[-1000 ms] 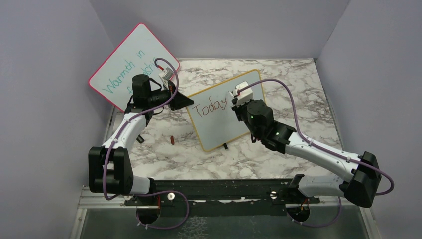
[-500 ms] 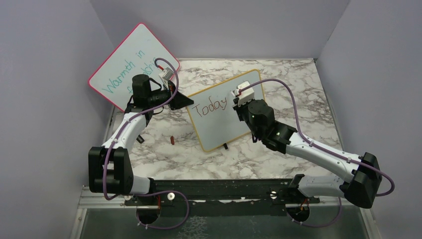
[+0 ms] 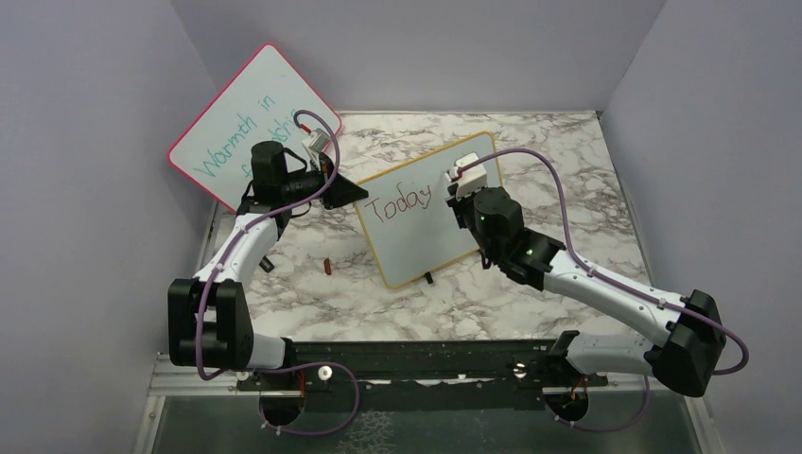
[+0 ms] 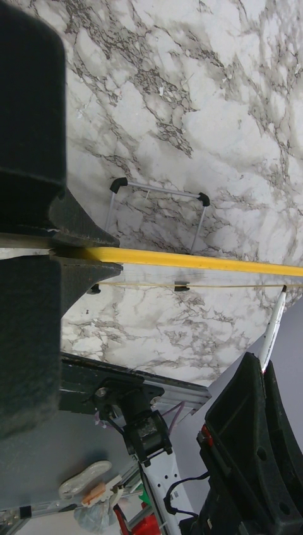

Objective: Write a sentence on the whiteboard

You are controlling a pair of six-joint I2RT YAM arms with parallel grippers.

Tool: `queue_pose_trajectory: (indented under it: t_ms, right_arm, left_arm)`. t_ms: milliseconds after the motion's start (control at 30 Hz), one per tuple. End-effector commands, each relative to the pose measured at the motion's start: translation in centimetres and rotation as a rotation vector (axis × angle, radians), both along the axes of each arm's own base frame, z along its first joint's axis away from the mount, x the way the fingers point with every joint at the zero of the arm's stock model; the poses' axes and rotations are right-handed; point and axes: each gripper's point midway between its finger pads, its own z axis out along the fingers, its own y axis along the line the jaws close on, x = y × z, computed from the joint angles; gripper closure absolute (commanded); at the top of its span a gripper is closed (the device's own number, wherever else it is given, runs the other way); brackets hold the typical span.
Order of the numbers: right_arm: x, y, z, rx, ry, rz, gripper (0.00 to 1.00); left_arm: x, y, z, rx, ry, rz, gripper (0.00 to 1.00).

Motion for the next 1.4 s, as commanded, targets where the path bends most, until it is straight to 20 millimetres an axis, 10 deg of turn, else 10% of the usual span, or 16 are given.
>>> queue_pose_trajectory:
  t_ms: [0, 1367]
  right_arm:
    - [0.1, -0.3, -1.1, -0.01, 0.027, -0.009, 0.99]
    - [-0.6, -1.1, -2.8, -0.02, 0.087, 0.004, 1.0]
  left_arm:
    - [0.4, 0.3, -2.5, 0.057, 0.019, 0.016, 1.0]
    - [0.4, 0.3, -2.5, 0.06, 0.015, 0.02, 1.0]
